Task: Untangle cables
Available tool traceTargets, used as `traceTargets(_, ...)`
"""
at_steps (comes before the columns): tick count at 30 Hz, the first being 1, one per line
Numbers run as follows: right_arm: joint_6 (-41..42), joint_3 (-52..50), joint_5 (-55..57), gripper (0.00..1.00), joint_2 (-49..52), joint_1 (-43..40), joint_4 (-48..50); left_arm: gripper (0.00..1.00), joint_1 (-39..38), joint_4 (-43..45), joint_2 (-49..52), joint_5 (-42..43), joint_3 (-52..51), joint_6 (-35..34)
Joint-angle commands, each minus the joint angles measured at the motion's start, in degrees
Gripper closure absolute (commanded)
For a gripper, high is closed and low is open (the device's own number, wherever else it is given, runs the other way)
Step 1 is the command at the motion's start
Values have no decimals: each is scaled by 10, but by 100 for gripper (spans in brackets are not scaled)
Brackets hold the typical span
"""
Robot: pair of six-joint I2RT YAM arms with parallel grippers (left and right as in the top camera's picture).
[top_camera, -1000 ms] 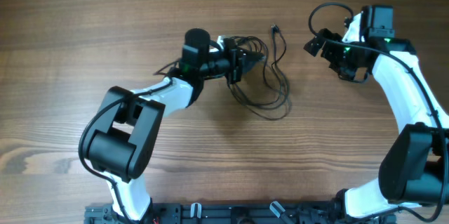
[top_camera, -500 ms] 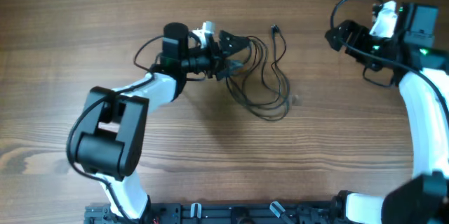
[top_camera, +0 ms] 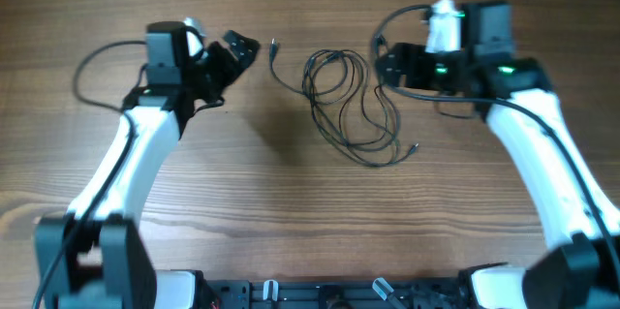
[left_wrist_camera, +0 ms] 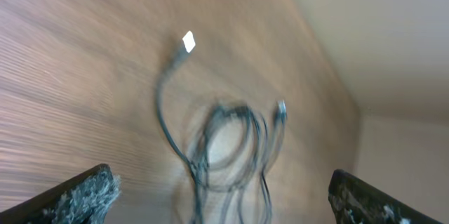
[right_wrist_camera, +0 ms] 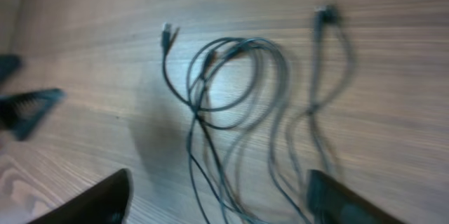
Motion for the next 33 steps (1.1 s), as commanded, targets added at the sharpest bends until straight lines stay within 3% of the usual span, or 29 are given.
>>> traceTargets(1,-28,5,12,42,77,55,41,0,10,-18,-58,-162,16,43)
traceTargets(6,-18,6,-28,43,158,123,99,0,10,-42,-57,-240,16,43)
traceTargets(10,66,6,-24,50,209,167,166,0,10,-46,-54,-244,15,43)
traceTargets(14,109,6,85,52,240,190,204,0,10,-46,-54,-244,15,42)
traceTargets(18,137,6,172,54,252,194,207,0,10,-46,-54,-244,15,42)
traceTargets(26,136,6,146,58,275,195,220,0,10,-55,-53,-228,15,42)
traceTargets(29,159,6,138,68,295,195,222,0,10,-70,-53,-228,15,42)
traceTargets(33,169,6,135,73,296,196,235,0,9,-89,-52,-198,15,40)
